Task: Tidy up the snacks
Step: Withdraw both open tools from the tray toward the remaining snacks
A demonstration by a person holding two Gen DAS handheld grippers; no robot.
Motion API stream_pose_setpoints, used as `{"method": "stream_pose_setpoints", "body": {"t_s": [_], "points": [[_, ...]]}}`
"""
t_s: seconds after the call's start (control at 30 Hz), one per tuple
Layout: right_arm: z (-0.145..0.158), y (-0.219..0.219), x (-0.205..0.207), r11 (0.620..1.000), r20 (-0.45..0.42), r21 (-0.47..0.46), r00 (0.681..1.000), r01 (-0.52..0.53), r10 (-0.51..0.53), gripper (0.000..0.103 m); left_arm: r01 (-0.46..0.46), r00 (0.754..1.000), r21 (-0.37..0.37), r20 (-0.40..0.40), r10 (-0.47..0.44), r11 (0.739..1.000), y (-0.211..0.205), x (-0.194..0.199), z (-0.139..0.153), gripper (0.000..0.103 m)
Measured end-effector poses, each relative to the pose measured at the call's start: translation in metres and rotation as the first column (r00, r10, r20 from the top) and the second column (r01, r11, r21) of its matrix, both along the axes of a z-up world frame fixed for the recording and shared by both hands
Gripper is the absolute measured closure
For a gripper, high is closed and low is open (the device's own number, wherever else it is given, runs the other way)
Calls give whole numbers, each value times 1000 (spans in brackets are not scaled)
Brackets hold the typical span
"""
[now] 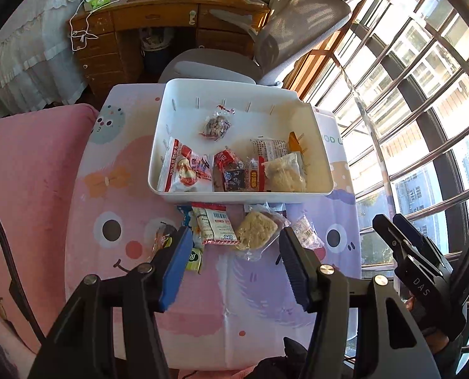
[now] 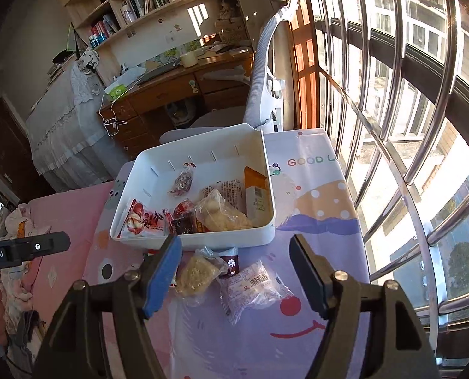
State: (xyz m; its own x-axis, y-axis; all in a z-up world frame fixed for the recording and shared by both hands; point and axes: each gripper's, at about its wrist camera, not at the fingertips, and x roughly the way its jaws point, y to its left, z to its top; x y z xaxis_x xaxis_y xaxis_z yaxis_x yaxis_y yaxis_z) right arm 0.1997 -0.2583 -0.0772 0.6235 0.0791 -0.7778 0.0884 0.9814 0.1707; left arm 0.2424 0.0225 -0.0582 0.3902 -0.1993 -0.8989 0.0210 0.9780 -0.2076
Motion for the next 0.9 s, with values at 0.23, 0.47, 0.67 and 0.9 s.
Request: {"method": "stream_pose_setpoints", "body": {"t_s": [0.23,0.47,0.67,0.9], "points": [[-15,-13,-22,999,-42,-2,998,-48,48,30,-102,995,4,-12,102,995,4,-35,-11,45],[-38,-23,-30,994,-122,28,987,-103,105,29,-209,977,16,-31,209,978,7,-59,-32,40],[-58,-22,-30,989,-190,55,971,-137,145,28,-293,954,18,-64,294,956,12,-67,-57,33],[-80,-15,-28,980,-255,36,947,-194,197,26,-391,915,3,-109,389,920,22,-68,-93,27]]}}
